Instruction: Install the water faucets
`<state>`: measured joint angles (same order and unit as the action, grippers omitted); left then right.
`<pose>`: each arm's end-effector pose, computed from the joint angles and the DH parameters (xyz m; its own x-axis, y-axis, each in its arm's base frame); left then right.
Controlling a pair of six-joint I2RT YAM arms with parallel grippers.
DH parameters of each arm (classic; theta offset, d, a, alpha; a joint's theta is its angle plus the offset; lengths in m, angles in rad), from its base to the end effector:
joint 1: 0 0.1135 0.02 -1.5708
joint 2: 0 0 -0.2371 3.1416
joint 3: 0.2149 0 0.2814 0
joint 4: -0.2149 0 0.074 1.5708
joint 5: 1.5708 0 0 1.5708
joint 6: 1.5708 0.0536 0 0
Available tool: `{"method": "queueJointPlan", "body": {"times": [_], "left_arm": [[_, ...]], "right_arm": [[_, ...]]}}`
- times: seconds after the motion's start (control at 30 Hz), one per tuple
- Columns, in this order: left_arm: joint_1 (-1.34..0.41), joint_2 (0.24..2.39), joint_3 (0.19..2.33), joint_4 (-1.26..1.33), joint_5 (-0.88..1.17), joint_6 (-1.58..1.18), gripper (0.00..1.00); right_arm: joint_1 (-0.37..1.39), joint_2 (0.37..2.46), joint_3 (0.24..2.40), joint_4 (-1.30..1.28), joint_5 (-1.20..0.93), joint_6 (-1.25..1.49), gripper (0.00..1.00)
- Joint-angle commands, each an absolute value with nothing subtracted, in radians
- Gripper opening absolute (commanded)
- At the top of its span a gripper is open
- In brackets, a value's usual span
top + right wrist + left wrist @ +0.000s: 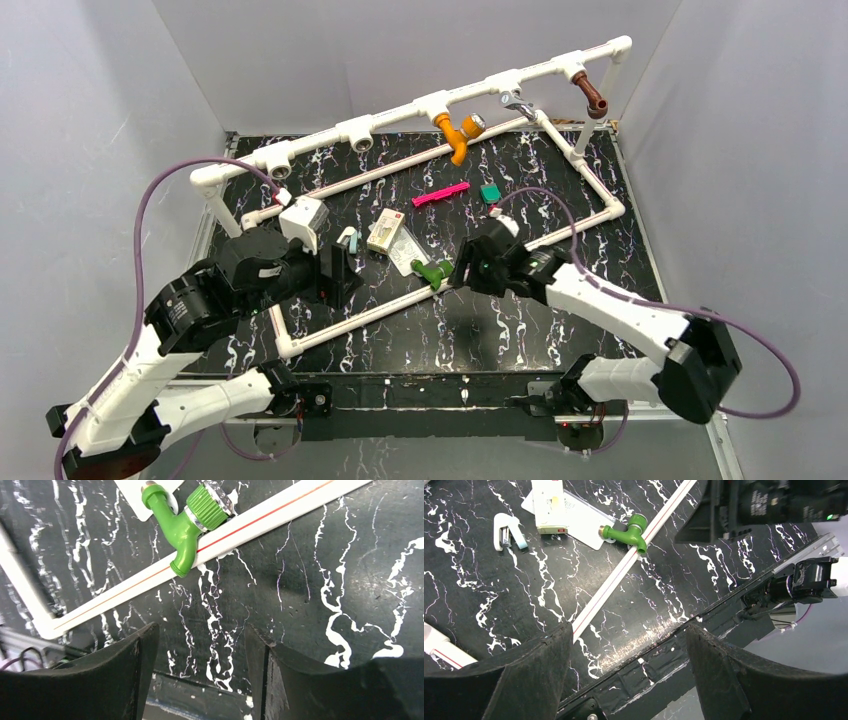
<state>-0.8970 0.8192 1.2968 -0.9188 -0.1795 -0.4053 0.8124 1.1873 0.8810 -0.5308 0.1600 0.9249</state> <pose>0.1256 -0.1420 0.4123 -0.5083 0.0149 -0.8610 0.5090 0.8117 -0.2865 0.2101 0.2094 0.2134 -0.8212 0.2795 -0.4975 0.0207 0.8858 0.4635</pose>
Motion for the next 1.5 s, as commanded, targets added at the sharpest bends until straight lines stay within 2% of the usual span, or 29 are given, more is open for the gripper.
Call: {"method": "queueJointPlan", "body": {"times": [0.0, 0.4, 0.73, 1.47], "left_arm": [[-0.900, 0.808, 1.295, -0.945, -0.192, -0.415, 0.80], [-0.900, 0.775, 1.298, -0.985, -0.210, -0.403, 0.80], [-0.901, 0.763, 1.300, -1.000, -0.222, -0.390, 0.80], [-0.900, 0.753, 1.298, -1.010, -0.229, -0.359, 0.80]], "right_arm": [[0.905, 1.292, 0.966, -0.453, 0.348, 0.974, 0.70], [0.975, 1.477, 1.056, -0.415, 0.461, 0.920, 0.64], [1.011, 1.622, 1.149, -0.502, 0.542, 0.943, 0.61], [1.053, 1.792, 1.259, -0.607, 0.595, 0.934, 0.43]]}}
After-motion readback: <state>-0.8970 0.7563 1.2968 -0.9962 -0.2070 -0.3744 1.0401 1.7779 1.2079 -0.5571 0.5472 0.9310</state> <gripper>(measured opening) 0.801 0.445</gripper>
